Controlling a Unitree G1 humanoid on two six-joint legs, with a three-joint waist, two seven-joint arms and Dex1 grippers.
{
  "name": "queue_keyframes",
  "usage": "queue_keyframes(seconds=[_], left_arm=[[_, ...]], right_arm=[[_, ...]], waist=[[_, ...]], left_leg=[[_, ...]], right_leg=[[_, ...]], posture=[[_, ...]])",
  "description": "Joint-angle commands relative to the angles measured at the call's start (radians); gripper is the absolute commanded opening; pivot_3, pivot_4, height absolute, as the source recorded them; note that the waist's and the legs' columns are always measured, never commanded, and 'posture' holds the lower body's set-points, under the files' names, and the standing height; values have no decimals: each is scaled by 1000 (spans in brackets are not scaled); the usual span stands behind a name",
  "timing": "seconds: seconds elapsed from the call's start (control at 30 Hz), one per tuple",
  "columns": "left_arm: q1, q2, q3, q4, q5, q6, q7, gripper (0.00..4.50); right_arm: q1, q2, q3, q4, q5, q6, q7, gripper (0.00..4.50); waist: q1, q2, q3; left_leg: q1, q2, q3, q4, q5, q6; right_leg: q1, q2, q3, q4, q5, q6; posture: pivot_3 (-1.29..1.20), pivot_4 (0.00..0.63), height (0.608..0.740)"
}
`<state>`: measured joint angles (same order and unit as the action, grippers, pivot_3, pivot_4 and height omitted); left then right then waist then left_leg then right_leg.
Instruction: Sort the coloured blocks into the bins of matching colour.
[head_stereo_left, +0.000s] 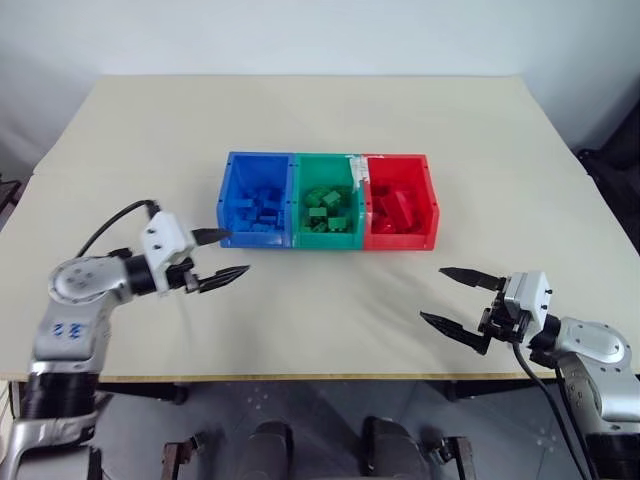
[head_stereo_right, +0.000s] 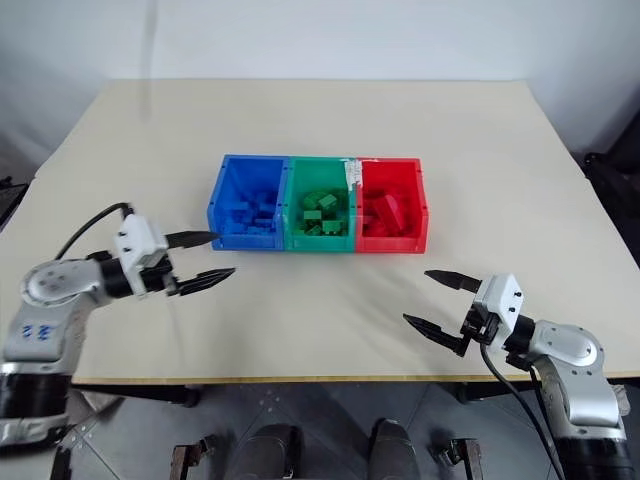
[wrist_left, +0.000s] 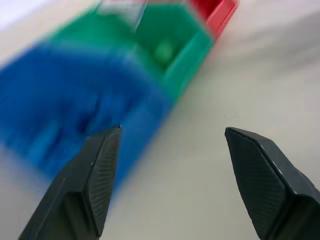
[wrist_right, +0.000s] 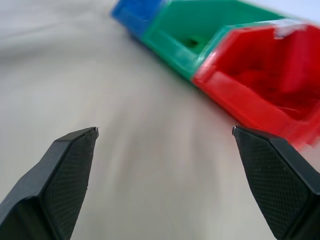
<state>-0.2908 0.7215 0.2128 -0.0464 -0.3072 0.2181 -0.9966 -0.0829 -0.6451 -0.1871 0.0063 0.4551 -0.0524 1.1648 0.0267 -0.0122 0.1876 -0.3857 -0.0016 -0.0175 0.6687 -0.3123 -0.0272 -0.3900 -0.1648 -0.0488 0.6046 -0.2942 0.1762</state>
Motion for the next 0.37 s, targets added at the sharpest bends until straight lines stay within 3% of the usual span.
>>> queue_keyframes(seconds=[0.03, 0.2, 0.37], left_arm=[[139, 21, 129, -103, -33, 8, 50, 3514], [185, -8, 143, -165, -48, 49, 132, 3514], [177, -35, 113, -219, -19, 32, 204, 3514]], right_arm=[[-95, -20, 23, 128, -13, -74, 93, 4500], [-242, -11, 54, 302, -48, -125, 146, 4500], [-291, -5, 58, 309, -59, -122, 117, 4500]], waist=[[-4, 0, 0], [-5, 0, 0], [-6, 0, 0]], left_leg=[[0, 0, 1, 1, 0, 0], [0, 0, 1, 0, 0, -1], [0, 0, 1, 0, 0, -1]], right_leg=[[0, 0, 1, 0, 1, 0], [-1, 0, 0, 2, 0, -1], [-2, 0, 0, 2, 1, -1]], posture=[[0, 150, 740], [0, 150, 740], [0, 150, 740]])
